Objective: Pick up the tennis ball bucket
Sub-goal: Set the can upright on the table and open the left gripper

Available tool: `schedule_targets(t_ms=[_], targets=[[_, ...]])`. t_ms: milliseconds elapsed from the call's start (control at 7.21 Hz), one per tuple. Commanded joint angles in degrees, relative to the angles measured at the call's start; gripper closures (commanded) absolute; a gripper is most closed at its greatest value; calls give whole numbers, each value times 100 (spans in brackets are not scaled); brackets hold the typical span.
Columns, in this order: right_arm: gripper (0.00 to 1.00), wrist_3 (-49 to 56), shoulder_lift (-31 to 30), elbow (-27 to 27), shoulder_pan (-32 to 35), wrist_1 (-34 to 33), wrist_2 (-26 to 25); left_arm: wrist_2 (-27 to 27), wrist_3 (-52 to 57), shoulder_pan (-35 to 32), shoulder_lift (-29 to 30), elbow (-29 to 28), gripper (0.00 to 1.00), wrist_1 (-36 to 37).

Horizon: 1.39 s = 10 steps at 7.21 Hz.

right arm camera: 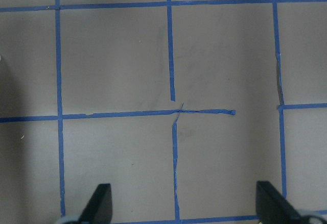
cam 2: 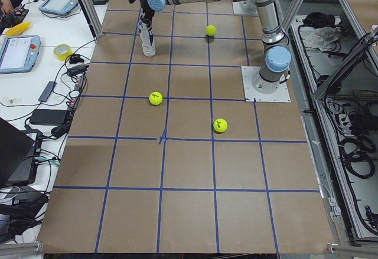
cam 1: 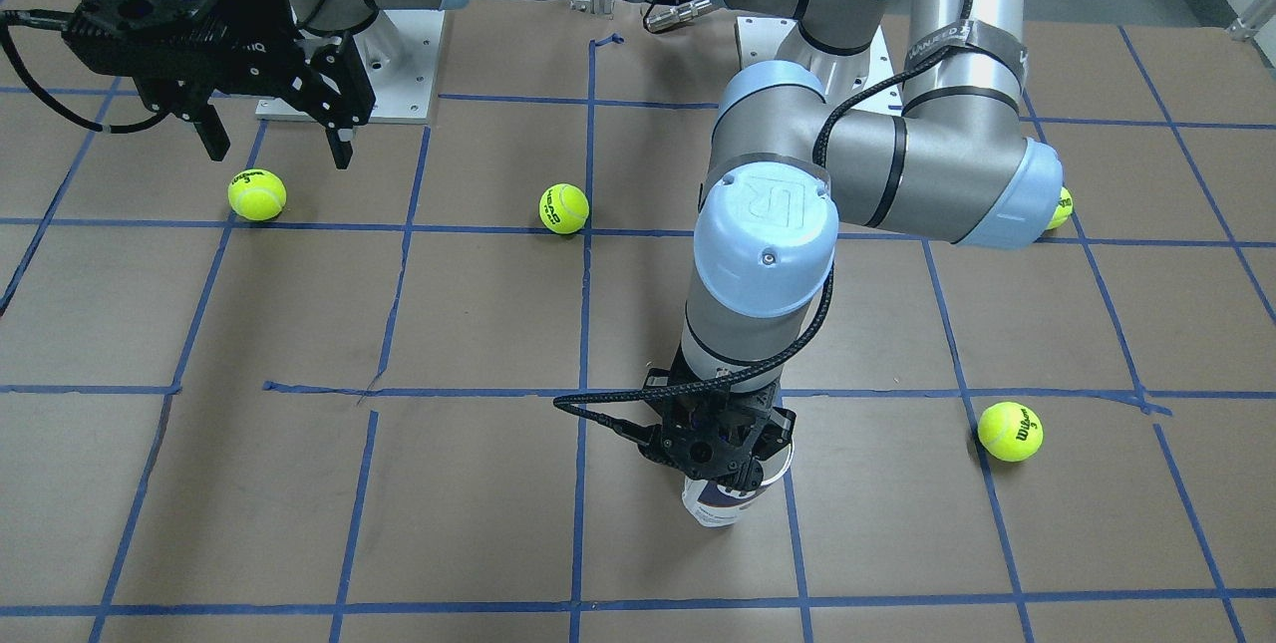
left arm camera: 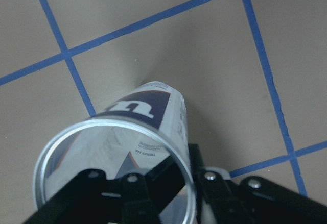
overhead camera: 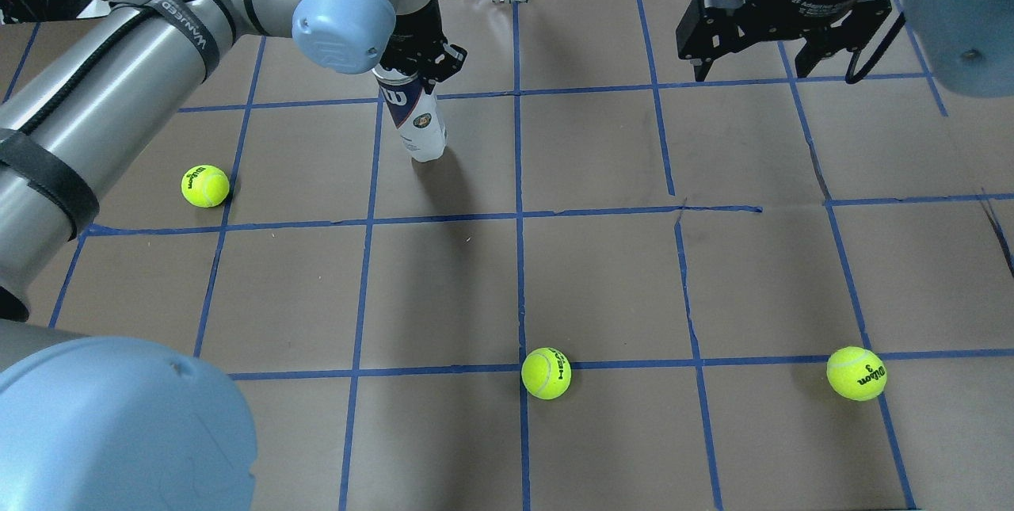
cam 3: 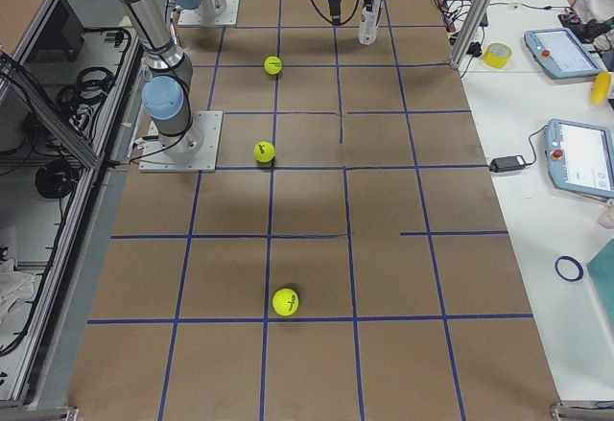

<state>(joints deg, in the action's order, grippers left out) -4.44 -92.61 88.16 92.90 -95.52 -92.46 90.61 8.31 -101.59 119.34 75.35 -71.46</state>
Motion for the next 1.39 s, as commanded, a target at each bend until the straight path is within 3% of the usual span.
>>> schedule_targets(t_ms=[0,693,1248], targets=[[1,4,-3,35,0,-2,0,-193,-58,-2,-68,15,0,-69],[1,13,-3,35,0,7,-9,-43,-162,59,-1016,-310,0,-1147],[1,22,-3,35,-18,7,-9,-61,-489,1182,-1842,-110,0,-1896]])
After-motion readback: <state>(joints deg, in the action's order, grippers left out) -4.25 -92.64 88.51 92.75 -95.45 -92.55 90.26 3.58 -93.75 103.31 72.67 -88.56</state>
